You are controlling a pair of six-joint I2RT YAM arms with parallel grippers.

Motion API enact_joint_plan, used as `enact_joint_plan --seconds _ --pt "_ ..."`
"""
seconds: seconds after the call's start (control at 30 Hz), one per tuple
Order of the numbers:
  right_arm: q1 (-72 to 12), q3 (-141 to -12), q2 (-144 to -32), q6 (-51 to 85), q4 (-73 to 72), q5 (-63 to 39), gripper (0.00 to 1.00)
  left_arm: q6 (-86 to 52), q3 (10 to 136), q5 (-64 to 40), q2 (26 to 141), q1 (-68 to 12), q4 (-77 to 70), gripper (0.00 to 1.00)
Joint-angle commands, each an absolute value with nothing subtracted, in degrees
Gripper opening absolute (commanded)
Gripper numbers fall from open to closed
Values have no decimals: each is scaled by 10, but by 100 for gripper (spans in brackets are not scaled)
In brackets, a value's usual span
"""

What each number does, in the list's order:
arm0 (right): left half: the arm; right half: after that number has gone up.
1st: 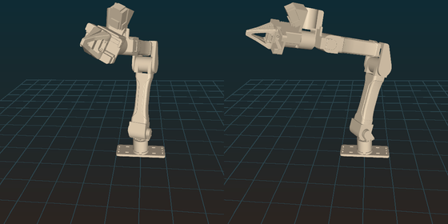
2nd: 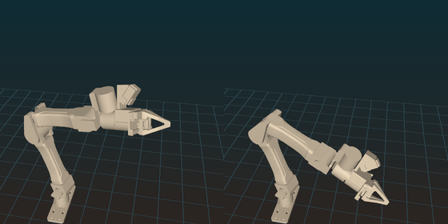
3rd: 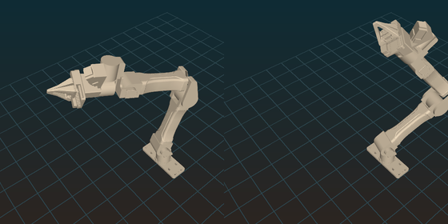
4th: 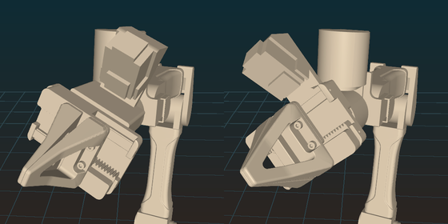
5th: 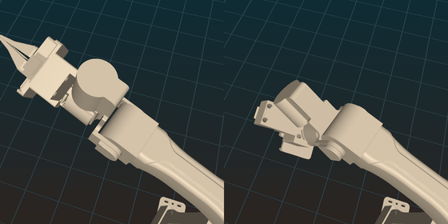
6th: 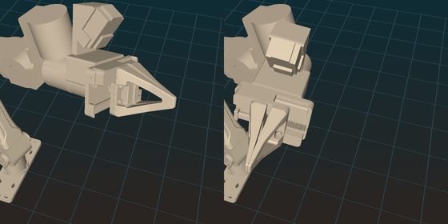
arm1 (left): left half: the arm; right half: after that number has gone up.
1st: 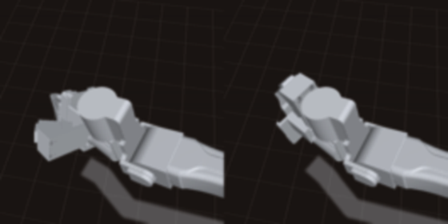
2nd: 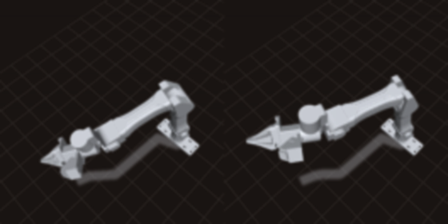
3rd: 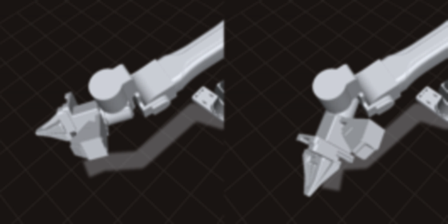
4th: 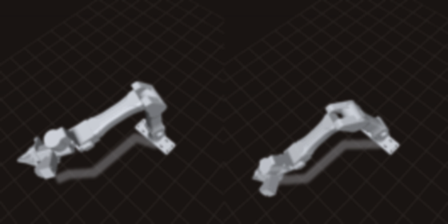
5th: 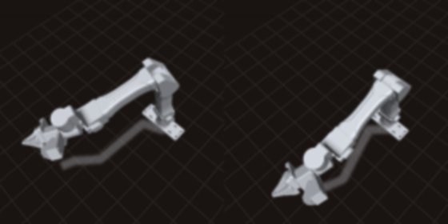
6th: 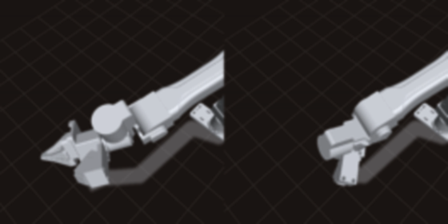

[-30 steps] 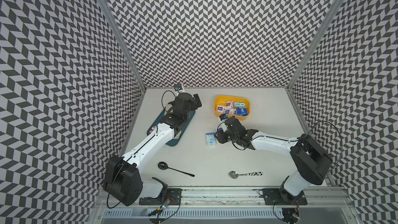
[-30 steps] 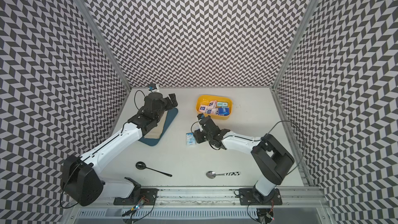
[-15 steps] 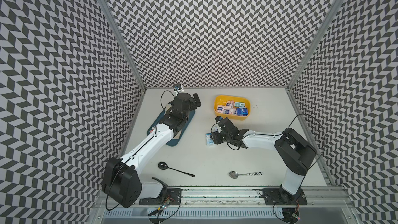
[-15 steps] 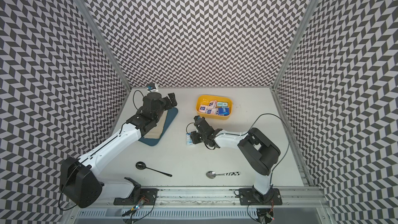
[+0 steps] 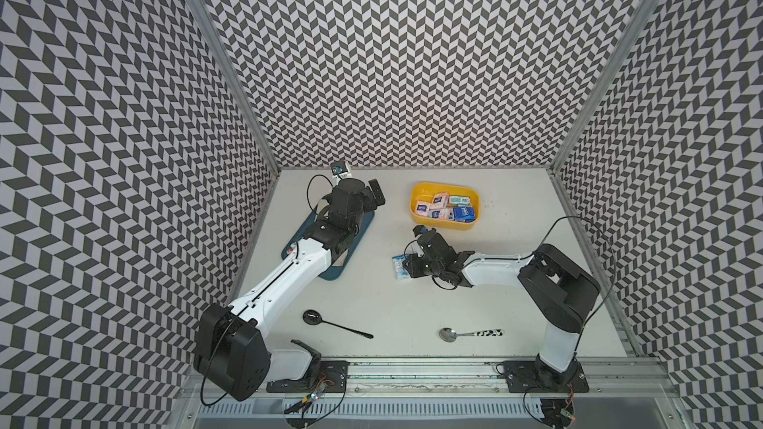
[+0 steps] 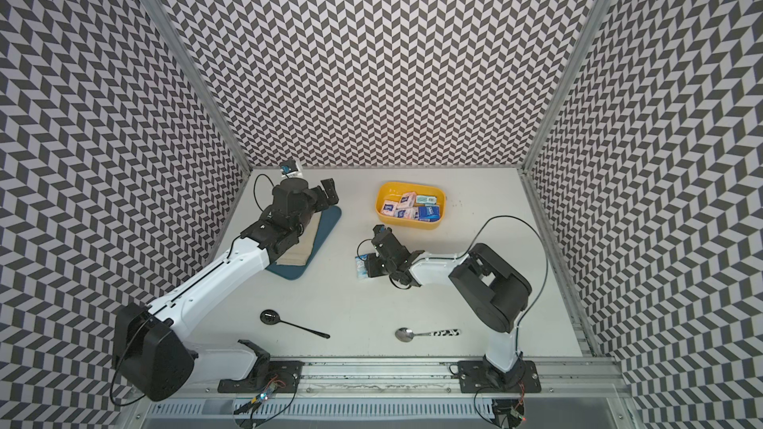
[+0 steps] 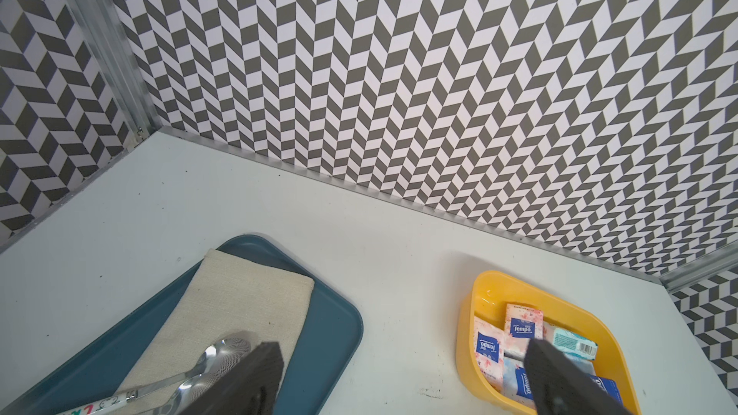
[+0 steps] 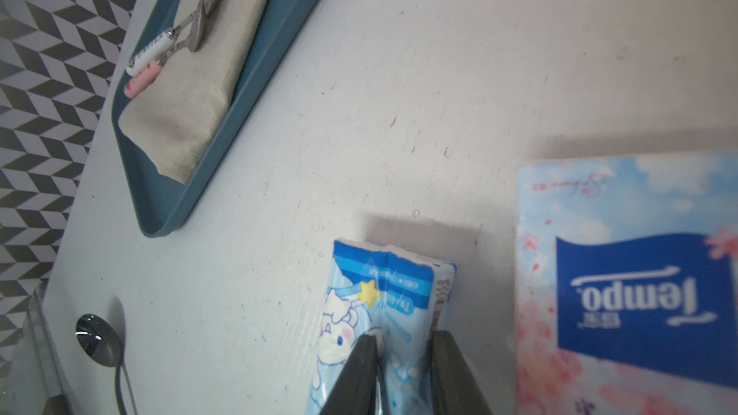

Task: Take the pocket tissues out of the storage box
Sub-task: Move the pocket tissues to the center of the board.

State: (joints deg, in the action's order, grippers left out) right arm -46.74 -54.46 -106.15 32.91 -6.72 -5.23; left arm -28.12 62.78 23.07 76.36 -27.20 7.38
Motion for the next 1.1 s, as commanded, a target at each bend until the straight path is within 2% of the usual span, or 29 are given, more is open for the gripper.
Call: enact_joint_plan --seconds 0.0,0.2,0.67,1.07 --pt "-467 -534 -1087 382 -94 -28 25 -280 621 223 748 -269 69 99" --pt "-447 -544 -1112 437 -127 -28 23 -276 623 222 738 -269 72 99" --pt "-424 -580 -1116 441 -111 -5 23 -273 632 220 742 -270 76 99" --pt "-428 -592 -1024 407 -93 -4 39 -272 640 220 743 -270 79 99"
